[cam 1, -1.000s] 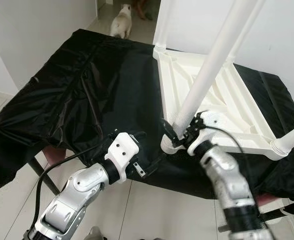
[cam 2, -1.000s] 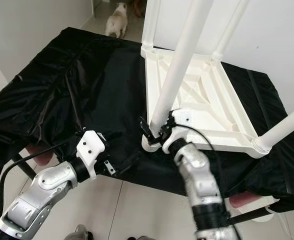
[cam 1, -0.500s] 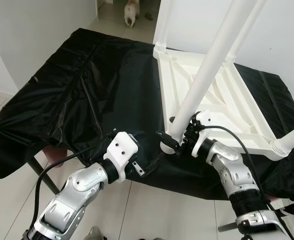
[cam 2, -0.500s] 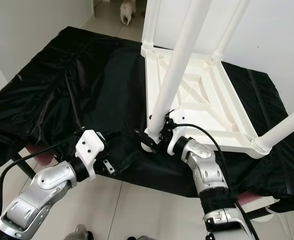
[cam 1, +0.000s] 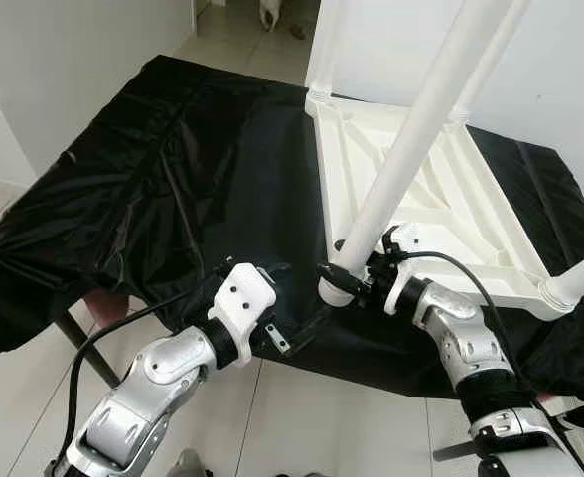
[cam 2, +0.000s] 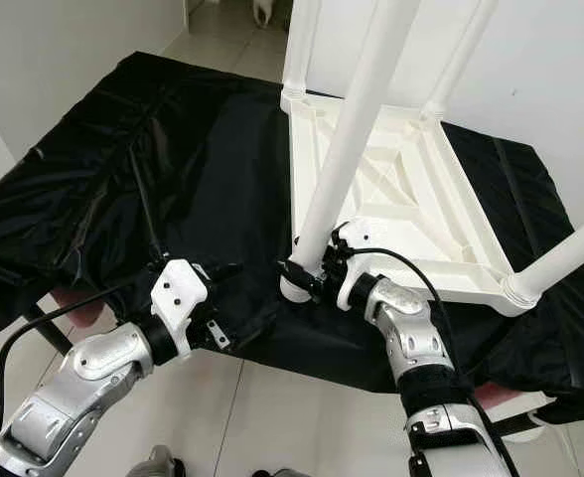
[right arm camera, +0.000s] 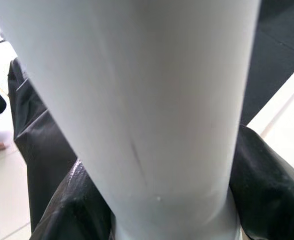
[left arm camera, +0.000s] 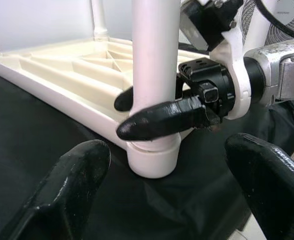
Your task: Building children table
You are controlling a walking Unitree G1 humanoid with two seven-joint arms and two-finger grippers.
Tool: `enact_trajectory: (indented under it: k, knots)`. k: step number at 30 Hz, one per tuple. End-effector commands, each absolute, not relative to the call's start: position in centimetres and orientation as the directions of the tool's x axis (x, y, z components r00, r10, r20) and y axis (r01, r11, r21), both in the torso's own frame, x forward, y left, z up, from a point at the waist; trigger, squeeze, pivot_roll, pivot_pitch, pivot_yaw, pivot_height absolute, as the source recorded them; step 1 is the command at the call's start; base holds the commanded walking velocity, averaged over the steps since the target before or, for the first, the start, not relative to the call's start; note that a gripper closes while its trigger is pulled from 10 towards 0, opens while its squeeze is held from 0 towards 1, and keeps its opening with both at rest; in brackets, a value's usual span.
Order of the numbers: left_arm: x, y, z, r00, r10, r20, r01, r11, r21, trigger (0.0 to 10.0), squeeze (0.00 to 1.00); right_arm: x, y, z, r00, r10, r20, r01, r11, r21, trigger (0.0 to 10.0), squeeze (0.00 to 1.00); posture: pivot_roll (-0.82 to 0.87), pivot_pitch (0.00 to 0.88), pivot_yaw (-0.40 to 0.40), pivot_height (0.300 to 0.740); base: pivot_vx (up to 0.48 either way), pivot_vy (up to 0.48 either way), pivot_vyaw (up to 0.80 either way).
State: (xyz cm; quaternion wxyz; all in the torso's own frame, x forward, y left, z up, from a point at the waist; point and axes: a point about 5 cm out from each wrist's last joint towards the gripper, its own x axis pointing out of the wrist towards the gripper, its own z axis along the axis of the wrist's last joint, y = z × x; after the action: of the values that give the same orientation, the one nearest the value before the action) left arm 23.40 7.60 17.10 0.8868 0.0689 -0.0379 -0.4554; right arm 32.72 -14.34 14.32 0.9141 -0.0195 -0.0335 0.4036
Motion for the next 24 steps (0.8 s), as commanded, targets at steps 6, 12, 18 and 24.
enact_trajectory:
  k: [6,12,18,24]
  knots:
    - [23.0,7.2,16.7,0.552,-0.833,-0.030,0.831,0.547,0.098,10.0,0.00,32.0,-14.2,14.6,0.758,0.644,0.104,-0.644,0.764,-0.038,10.0,0.00,0.15,0.124,-0.135,0.740,0.000,0.000,0.00]
    - [22.9,7.2,16.6,0.556,-0.830,-0.035,0.829,0.551,0.102,10.0,0.00,31.6,-13.8,14.4,0.834,0.543,0.102,-0.541,0.840,-0.041,10.0,0.00,0.15,0.126,-0.137,0.740,0.000,0.000,0.00]
    - [23.0,7.2,16.6,0.559,-0.828,-0.033,0.826,0.554,0.103,10.0,0.00,30.8,-12.8,14.2,0.947,0.308,0.093,-0.312,0.950,0.032,10.0,0.00,0.14,0.130,-0.136,0.740,0.000,0.000,0.00]
    - [23.1,7.1,16.8,0.563,-0.826,-0.033,0.824,0.558,0.101,10.0,0.00,30.1,-13.2,13.4,0.997,-0.074,0.028,0.074,0.997,0.015,10.0,0.00,0.14,0.126,-0.142,0.740,0.000,0.000,0.00]
